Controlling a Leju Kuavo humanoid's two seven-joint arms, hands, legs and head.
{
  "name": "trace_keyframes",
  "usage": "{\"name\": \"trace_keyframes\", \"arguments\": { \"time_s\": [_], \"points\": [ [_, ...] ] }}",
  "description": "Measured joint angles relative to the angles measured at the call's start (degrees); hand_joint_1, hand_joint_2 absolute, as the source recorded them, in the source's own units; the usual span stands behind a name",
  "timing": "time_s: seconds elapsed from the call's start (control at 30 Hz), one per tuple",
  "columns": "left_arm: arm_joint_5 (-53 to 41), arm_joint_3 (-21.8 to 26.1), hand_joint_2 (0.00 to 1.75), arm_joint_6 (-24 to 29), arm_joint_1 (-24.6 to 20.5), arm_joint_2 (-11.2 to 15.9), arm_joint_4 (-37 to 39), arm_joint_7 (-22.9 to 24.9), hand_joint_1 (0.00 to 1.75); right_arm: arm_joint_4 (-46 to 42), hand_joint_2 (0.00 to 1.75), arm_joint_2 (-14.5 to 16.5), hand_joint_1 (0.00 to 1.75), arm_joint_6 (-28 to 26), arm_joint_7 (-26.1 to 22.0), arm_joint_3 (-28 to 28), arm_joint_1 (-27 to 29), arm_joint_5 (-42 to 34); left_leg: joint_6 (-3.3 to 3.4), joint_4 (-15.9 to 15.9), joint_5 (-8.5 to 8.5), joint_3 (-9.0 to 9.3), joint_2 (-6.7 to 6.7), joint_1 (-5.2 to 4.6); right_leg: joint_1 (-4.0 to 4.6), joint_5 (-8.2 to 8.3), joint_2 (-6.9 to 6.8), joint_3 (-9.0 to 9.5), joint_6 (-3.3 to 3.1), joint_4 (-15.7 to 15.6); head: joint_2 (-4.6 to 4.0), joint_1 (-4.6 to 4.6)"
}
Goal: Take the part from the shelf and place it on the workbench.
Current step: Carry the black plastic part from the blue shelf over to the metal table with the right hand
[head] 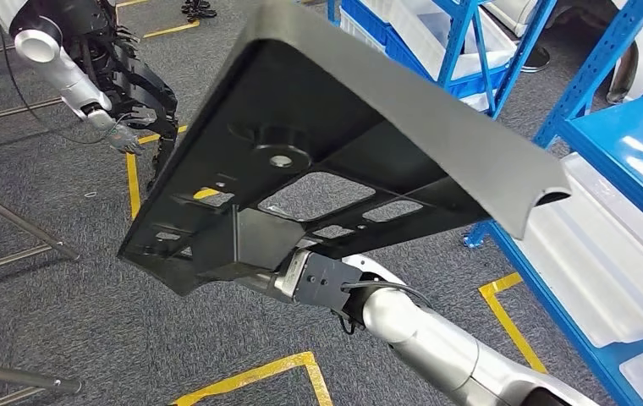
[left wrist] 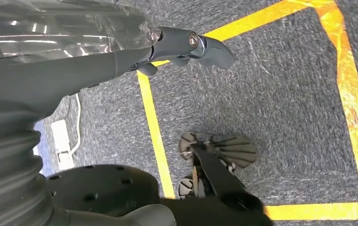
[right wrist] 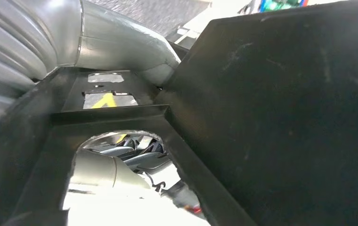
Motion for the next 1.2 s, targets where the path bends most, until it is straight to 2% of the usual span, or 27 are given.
{"name": "trace_keyframes", "arguments": {
  "time_s": [0.07, 0.1, 0.13, 0.2, 0.27, 0.33, 0.4, 0.43, 0.47, 0.5, 0.57, 0.6, 0.63, 0.7, 0.73, 0.8, 0.83, 0.87, 0.9, 0.93, 0.97, 1.0, 1.03, 1.1, 1.13, 1.17, 1.2],
  "points": [
    [0.08, 0.0, 1.75, 0.05, -0.07, 0.09, 0.0, -0.05, 0.0, 0.07, 1.75, 0.67, 1.75, 0.38, -0.48, 0.44, -0.97, 0.07, 0.57, -7.44, 2.79, 3.7, 2.47, -0.49, 0.26, -0.38, -1.17, 0.43, 0.32, 0.02, 0.0, -0.3],
    [0.1, 0.0, 1.75, 0.08, -0.11, 0.12, 0.0, -0.09, 0.0, 0.11, 1.75, 0.93, 1.75, 0.52, -0.66, 0.62, -1.35, 0.12, 0.92, -9.39, 3.28, 4.56, 3.28, -0.77, 0.39, -0.54, -1.67, 0.59, 0.51, 0.0, 0.0, -0.31],
    [0.13, 0.0, 1.75, 0.1, -0.11, 0.18, 0.0, -0.13, 0.0, 0.17, 1.75, 1.13, 1.75, 0.62, -0.79, 0.79, -1.66, 0.17, 1.27, -10.01, 3.21, 4.66, 3.41, -1.04, 0.46, -0.65, -2.17, 0.72, 0.76, -0.04, 0.0, -0.25],
    [0.2, 0.0, 1.75, 0.14, 0.02, 0.4, 0.0, -0.16, 0.0, 0.36, 1.75, 1.59, 1.75, 0.84, -0.92, 1.28, -2.33, 0.31, 1.92, -10.39, 3.41, 4.67, 2.06, -1.07, 0.35, -0.96, -2.91, 0.96, 1.35, -0.09, 0.0, 0.04],
    [0.25, 0.0, 1.75, 0.19, 0.11, 0.61, 0.0, -0.15, 0.0, 0.55, 1.75, 2.07, 1.75, 1.03, -1.09, 1.85, -3.1, 0.42, 2.72, -10.95, 3.71, 4.98, 0.7, -0.79, 0.04, -2.48, -0.44, 0.3, 1.84, 2.03, 0.0, 0.27],
    [0.27, 0.0, 1.75, 0.26, -0.04, 0.69, 0.0, -0.14, 0.0, 0.67, 1.75, 2.21, 1.75, 1.1, -1.26, 2.22, -3.4, 0.48, 3.31, -11.17, 3.85, 5.15, -0.63, -0.64, -0.2, -5.63, 3.05, -2.56, 1.92, 8.24, 0.0, 0.78],
    [0.29, 0.0, 1.75, 0.31, -0.12, 0.73, 0.0, -0.06, 0.0, 0.85, 1.75, 2.14, 1.75, 1.33, -1.37, 2.54, -3.3, 0.6, 3.47, -11.08, 3.82, 5.13, -2.23, -0.67, -0.22, -7.96, 3.93, -6.5, 1.97, 15.31, 0.0, 1.43],
    [0.33, 0.0, 1.75, 0.31, -0.09, 0.73, 0.0, 0.02, 0.0, 0.94, 1.75, 2.11, 1.75, 1.5, -1.44, 2.73, -3.31, 0.72, 3.46, -10.98, 3.79, 5.13, -3.09, -0.67, -0.23, -7.67, 4.01, -7.53, 2.01, 16.58, 0.0, 1.64],
    [0.38, 0.0, 1.75, 0.31, -0.05, 0.73, 0.0, 0.12, 0.0, 0.99, 1.75, 2.12, 1.75, 1.7, -1.54, 2.94, -3.42, 0.85, 3.41, -10.85, 3.74, 5.14, -4.0, -0.66, -0.27, -6.36, 4.1, -7.68, 2.01, 15.92, 0.0, 1.84],
    [0.43, 0.0, 1.75, 0.31, -0.04, 0.73, 0.0, 0.19, 0.0, 1.01, 1.75, 2.18, 1.75, 1.91, -1.63, 3.14, -3.68, 0.97, 3.29, -10.66, 3.64, 5.16, -4.86, -0.6, -0.35, -4.08, 4.41, -6.6, 1.96, 12.79, 0.0, 2.04],
    [0.5, 0.0, 1.75, 0.31, -0.1, 0.74, 0.0, 0.26, 0.0, 1.04, 1.75, 2.33, 1.75, 2.21, -1.77, 3.42, -4.35, 1.12, 2.8, -10.08, 3.3, 4.96, -6.37, -0.49, -0.66, -0.16, 6.56, -3.61, 1.88, 4.98, 0.0, 2.38],
    [0.52, 0.0, 1.75, 0.31, -0.13, 0.75, 0.0, 0.27, 0.0, 1.08, 1.75, 2.43, 1.75, 2.3, -1.81, 3.52, -4.64, 1.15, 2.46, -9.85, 3.18, 4.76, -7.0, -0.41, -0.73, 0.75, 7.48, -2.59, 1.86, 2.42, 0.0, 2.46],
    [0.52, 0.0, 1.75, 0.32, -0.11, 0.78, 0.0, 0.3, 0.0, 1.14, 1.75, 2.53, 1.75, 2.34, -1.84, 3.62, -4.86, 1.17, 2.07, -9.76, 3.12, 4.54, -7.53, -0.31, -0.68, 0.84, 8.09, -2.16, 1.76, 1.31, 0.0, 2.45],
    [0.49, 0.0, 1.75, 0.38, 0.03, 0.92, 0.01, 0.42, 0.0, 1.23, 1.75, 2.87, 1.75, 2.42, -1.91, 3.88, -5.25, 1.2, 1.21, -9.99, 3.26, 4.3, -8.56, -0.05, -0.42, 0.82, 7.3, -1.95, 1.25, 1.0, 0.0, 2.48],
    [0.46, 0.0, 1.75, 0.43, 0.13, 1.01, -0.01, 0.52, 0.0, 1.25, 1.75, 3.12, 1.75, 2.48, -1.93, 4.01, -5.51, 1.21, 0.87, -9.88, 3.2, 4.26, -8.25, 0.02, -0.42, 0.94, 6.69, -1.79, 0.88, 0.72, 0.0, 2.46],
    [0.38, 0.0, 1.75, 0.49, 0.03, 1.14, -0.03, 0.79, 0.0, 1.27, 1.75, 3.59, 1.75, 2.58, -2.03, 4.18, -6.11, 1.21, 0.34, -7.02, 1.49, 3.04, -5.2, -0.12, -0.51, 1.17, 5.2, -1.38, 0.26, 0.05, 0.0, 1.8],
    [0.28, 0.0, 1.75, 0.5, -0.12, 1.13, -0.04, 0.91, 0.0, 1.3, 1.75, 3.74, 1.75, 2.63, -2.07, 4.24, -6.33, 1.2, 0.12, -3.93, -0.17, 1.65, -3.2, -0.14, -0.43, 1.17, 4.39, -1.21, 0.06, -0.13, 0.0, 1.31],
    [0.17, 0.0, 1.75, 0.52, -0.29, 1.14, -0.04, 1.03, 0.0, 1.36, 1.75, 3.81, 1.75, 2.66, -2.1, 4.3, -6.47, 1.19, -0.13, -0.04, -2.04, -0.26, -1.82, -0.13, -0.29, 1.08, 3.54, -1.12, -0.1, -0.19, 0.0, 0.83],
    [0.07, 0.0, 1.75, 0.55, -0.37, 1.15, -0.04, 1.14, 0.0, 1.45, 1.75, 3.85, 1.75, 2.71, -2.1, 4.38, -6.52, 1.19, -0.31, 3.47, -3.38, -2.01, -1.28, -0.02, -0.17, 0.96, 2.69, -1.07, -0.2, -0.18, 0.0, 0.57],
    [-0.02, 0.0, 1.75, 0.58, -0.36, 1.16, -0.04, 1.25, 0.0, 1.56, 1.75, 3.87, 1.75, 2.8, -2.1, 4.49, -6.54, 1.19, -0.42, 5.61, -3.88, -3.09, -1.06, 0.07, -0.08, 0.84, 1.9, -1.02, -0.24, -0.18, 0.0, 0.38],
    [-0.06, 0.0, 1.75, 0.61, -0.31, 1.18, -0.04, 1.36, 0.0, 1.66, 1.75, 3.9, 1.75, 2.9, -2.1, 4.62, -6.55, 1.19, -0.46, 5.87, -3.45, -3.23, -0.96, 0.13, -0.03, 0.72, 1.18, -0.95, -0.24, -0.17, 0.0, 0.21],
    [-0.1, 0.0, 1.75, 0.62, -0.26, 1.21, -0.04, 1.48, 0.0, 1.73, 1.75, 3.95, 1.75, 3.02, -2.11, 4.74, -6.58, 1.2, -0.41, 3.8, -2.04, -2.16, -0.78, 0.15, 0.0, 0.59, 0.53, -0.81, -0.2, -0.17, 0.0, 0.02],
    [-0.17, 0.0, 1.75, 0.62, -0.25, 1.25, -0.04, 1.57, 0.0, 1.78, 1.75, 4.02, 1.75, 3.14, -2.14, 4.85, -6.63, 1.22, -0.26, -0.15, -0.02, -0.07, -0.08, 0.08, 0.04, 0.42, -0.11, -0.58, -0.1, -0.17, 0.0, -0.17],
    [-0.4, 0.0, 1.75, 0.62, -0.4, 1.3, -0.04, 1.79, 0.0, 1.85, 1.75, 4.17, 1.75, 3.39, -2.24, 5.02, -6.85, 1.38, 0.39, -7.65, 2.75, 3.69, 2.23, -0.42, 0.3, 0.01, -1.28, -0.09, 0.26, -0.14, 0.0, -0.49],
    [-0.5, 0.0, 1.75, 0.62, -0.49, 1.32, -0.04, 1.92, 0.0, 1.91, 1.75, 4.23, 1.75, 3.53, -2.29, 5.1, -7.0, 1.49, 0.8, -9.73, 3.27, 4.65, 2.99, -0.69, 0.43, -0.18, -1.81, 0.11, 0.51, -0.15, 0.0, -0.54],
    [-0.57, 0.0, 1.75, 0.61, -0.52, 1.36, -0.04, 2.06, 0.0, 1.98, 1.75, 4.28, 1.75, 3.68, -2.33, 5.17, -7.11, 1.62, 1.17, -10.29, 3.15, 4.76, 3.06, -0.93, 0.51, -0.32, -2.29, 0.28, 0.77, -0.2, 0.0, -0.52],
    [-0.58, 0.0, 1.75, 0.61, -0.5, 1.42, -0.04, 2.16, 0.0, 2.06, 1.75, 4.38, 1.75, 3.84, -2.36, 5.25, -7.21, 1.75, 1.5, -10.42, 3.2, 4.7, 2.38, -1.01, 0.51, -0.43, -2.8, 0.49, 1.06, -0.29, 0.0, -0.44]
  ]
}}
